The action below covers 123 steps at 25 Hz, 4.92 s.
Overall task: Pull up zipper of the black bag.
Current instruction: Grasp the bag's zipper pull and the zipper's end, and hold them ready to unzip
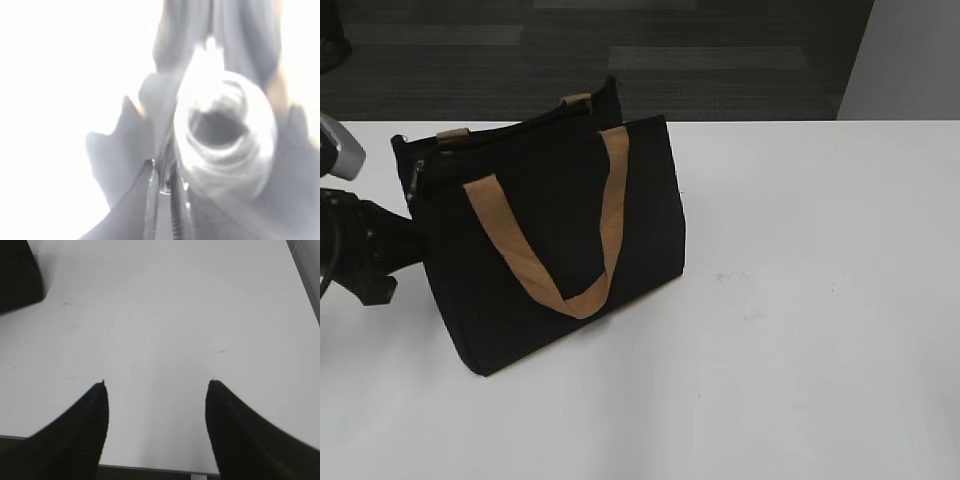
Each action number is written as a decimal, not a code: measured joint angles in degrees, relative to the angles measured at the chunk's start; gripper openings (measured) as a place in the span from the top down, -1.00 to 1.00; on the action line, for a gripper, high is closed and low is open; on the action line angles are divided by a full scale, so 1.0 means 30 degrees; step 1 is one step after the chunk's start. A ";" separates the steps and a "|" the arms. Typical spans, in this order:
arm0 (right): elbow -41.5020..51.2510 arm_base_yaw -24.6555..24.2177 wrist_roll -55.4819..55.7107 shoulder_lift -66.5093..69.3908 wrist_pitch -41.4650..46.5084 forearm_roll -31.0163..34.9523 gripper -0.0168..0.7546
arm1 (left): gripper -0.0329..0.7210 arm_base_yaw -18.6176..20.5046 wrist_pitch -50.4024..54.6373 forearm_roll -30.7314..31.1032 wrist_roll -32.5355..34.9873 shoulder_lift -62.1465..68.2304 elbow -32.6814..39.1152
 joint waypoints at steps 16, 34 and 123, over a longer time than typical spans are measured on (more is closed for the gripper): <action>-0.5348 0.0000 -0.3501 0.8818 -0.0658 0.3187 -0.28 | 0.83 0.0000 -0.0777 0.0000 -0.0081 -0.7487 0.0000; -1.2364 0.1024 -1.6181 2.1482 -0.1175 1.4075 -0.05 | 0.83 0.0000 0.2815 0.0032 -0.1530 -0.7800 0.0000; -2.4656 1.3099 -2.1103 3.9256 -0.3953 1.1664 0.21 | 0.83 0.0000 0.1210 0.0435 -0.1582 -1.0729 0.0000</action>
